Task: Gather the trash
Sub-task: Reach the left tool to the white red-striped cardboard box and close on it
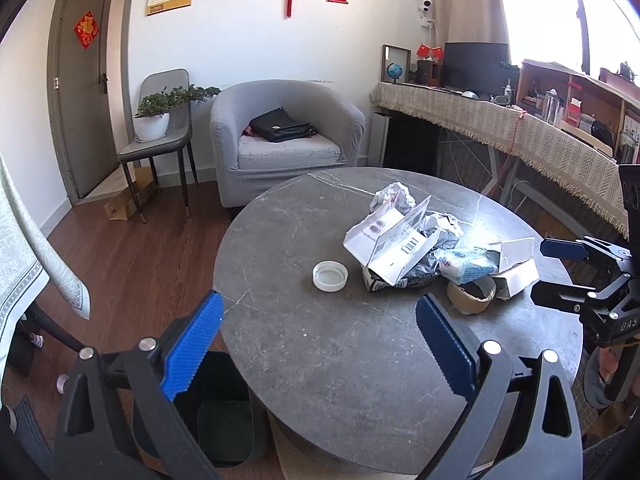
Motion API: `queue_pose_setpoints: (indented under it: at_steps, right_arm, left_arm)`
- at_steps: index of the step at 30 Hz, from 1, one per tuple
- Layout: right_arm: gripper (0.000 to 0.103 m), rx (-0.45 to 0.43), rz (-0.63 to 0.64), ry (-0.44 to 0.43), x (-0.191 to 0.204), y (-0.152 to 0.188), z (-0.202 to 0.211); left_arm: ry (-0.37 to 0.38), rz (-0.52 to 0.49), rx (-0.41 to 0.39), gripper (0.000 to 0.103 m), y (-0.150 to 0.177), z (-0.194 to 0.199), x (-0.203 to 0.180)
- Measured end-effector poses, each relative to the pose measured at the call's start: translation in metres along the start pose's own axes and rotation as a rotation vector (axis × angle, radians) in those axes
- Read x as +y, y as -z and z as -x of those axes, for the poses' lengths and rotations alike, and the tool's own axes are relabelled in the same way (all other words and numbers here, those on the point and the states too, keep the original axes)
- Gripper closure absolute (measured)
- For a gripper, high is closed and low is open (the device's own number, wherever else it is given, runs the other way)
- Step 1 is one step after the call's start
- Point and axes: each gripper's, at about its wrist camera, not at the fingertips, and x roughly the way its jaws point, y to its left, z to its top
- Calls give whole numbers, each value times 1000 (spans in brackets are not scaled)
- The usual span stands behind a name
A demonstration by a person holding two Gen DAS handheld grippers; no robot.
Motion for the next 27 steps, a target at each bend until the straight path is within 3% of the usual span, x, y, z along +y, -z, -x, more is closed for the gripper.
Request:
queue_pose_setpoints:
  at_steps: [8, 13, 18, 27]
  right_arm:
    - [3, 22, 7, -24, -21, -5, -5]
    - [3, 31, 3, -52, -35, -11, -6]
    - [3, 43, 27, -73, -43, -11, -8]
    - [3, 77, -37, -105, -62, -11, -23]
  left_arm:
    - [136, -76, 18, 6, -17, -26, -7]
    - [206, -136, 73, 7, -31, -51, -12]
    - [249, -270, 136, 7, -35, -77, -21]
    - [315, -328, 186, 7, -37, -102, -23]
